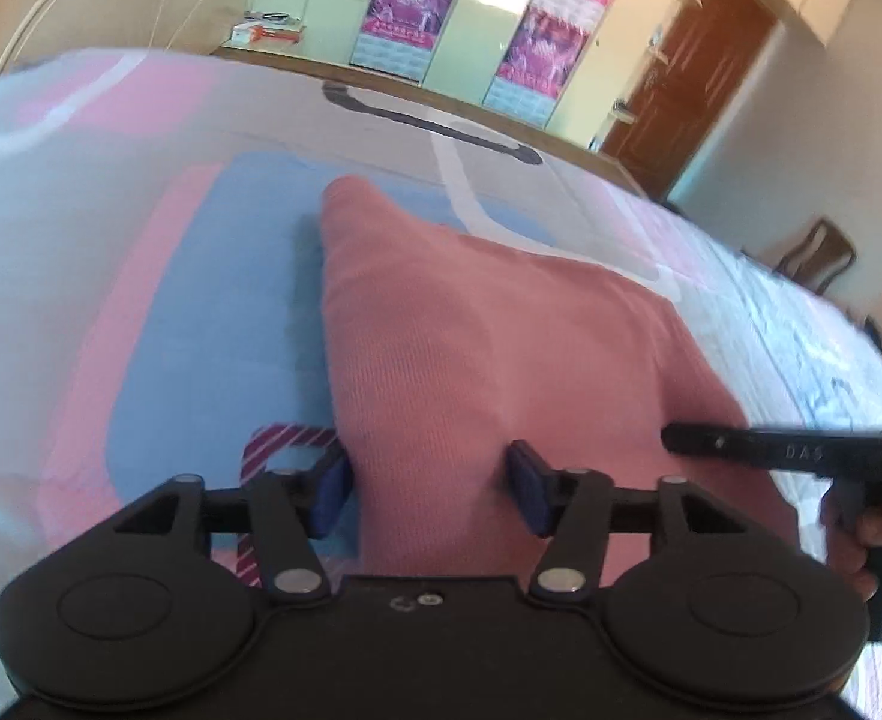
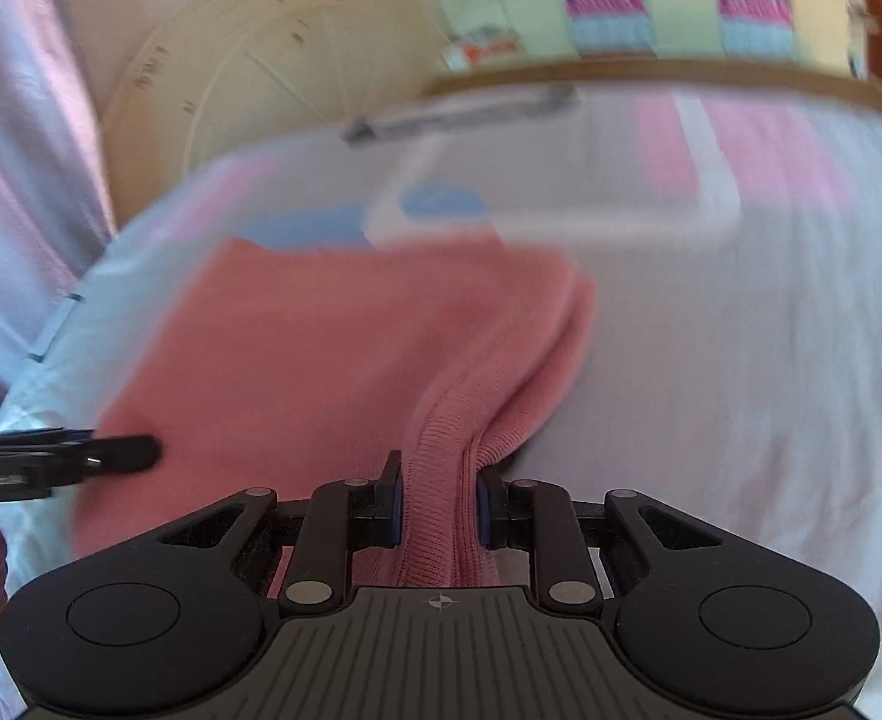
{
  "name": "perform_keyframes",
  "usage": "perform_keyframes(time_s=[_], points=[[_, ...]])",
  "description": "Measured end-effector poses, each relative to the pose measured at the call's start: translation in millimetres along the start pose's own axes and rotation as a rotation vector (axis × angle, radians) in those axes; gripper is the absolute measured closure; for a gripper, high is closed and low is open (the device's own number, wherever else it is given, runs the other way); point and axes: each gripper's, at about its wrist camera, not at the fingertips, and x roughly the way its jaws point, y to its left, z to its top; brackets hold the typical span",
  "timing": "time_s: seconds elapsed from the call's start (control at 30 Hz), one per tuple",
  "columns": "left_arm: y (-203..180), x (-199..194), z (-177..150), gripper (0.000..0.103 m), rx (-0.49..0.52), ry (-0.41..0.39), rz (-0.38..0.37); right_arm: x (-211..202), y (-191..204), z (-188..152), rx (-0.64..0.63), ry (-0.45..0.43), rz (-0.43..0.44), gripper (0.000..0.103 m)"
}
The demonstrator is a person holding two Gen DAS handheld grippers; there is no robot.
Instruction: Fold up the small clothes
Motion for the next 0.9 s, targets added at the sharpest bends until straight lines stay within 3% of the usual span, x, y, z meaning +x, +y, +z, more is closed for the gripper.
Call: perform_keyframes(time_s=[0.07, 0.17, 0.27, 0.33, 0.4, 0.47, 0.53, 0.57, 0.67, 0.8, 0.9], points=[[4.8, 0.8, -0.9, 0.044, -0.039, -0.002, -0.016, -0.6, -8.6, -3.4, 0.053, -0.020, 0.027, 0.079], [-0.9, -9.3, 6.1, 0.041, 0.008, -0.031, 0.021, -10.3, -9.0, 1.8, 0.049, -0.029, -0.004, 0.073], [-4.1, -27.0, 15.5, 0.064, 0.070, -0.096, 0.013, -34.3, -2.0, 11.8, -0.015, -0.120, -0.069, 0.073], [-2.8, -20.0, 23.9, 0.071, 0.095, -0.079, 0.016, -39.7, 6.6, 23.4, -0.073, -0.157, -0.080, 0.073], [-6.3, -4.6, 30.1, 0.075, 0.118, -0.035, 0.025, -30.8, 19.5, 28.3, -0.149, -0.140, -0.076, 0.073], [-11.1, 8.8, 29.6, 0.075, 0.128, -0.003, 0.032, -10.1, 32.0, 29.8, -0.254, -0.068, -0.104, 0.073], [-15.6, 13.3, 27.7, 0.075, 0.150, 0.001, 0.046, 11.1, 33.1, 22.0, -0.350, 0.011, -0.220, 0.077], [-19.2, 14.2, 28.4, 0.075, 0.164, 0.005, 0.057, 12.9, 28.2, 16.7, -0.374, 0.002, -0.252, 0.077], [-26.1, 14.2, 18.8, 0.075, 0.243, 0.009, 0.096, 7.2, 12.0, 16.2, -0.288, -0.003, -0.219, 0.077], [-33.3, -15.9, 13.2, 0.081, 0.276, -0.034, 0.108, -9.4, 23.1, 14.1, -0.299, -0.022, -0.242, 0.077], [-38.7, -38.7, -4.1, 0.082, 0.284, -0.059, 0.116, -40.5, 42.5, -1.1, -0.362, -0.061, -0.186, 0.077]])
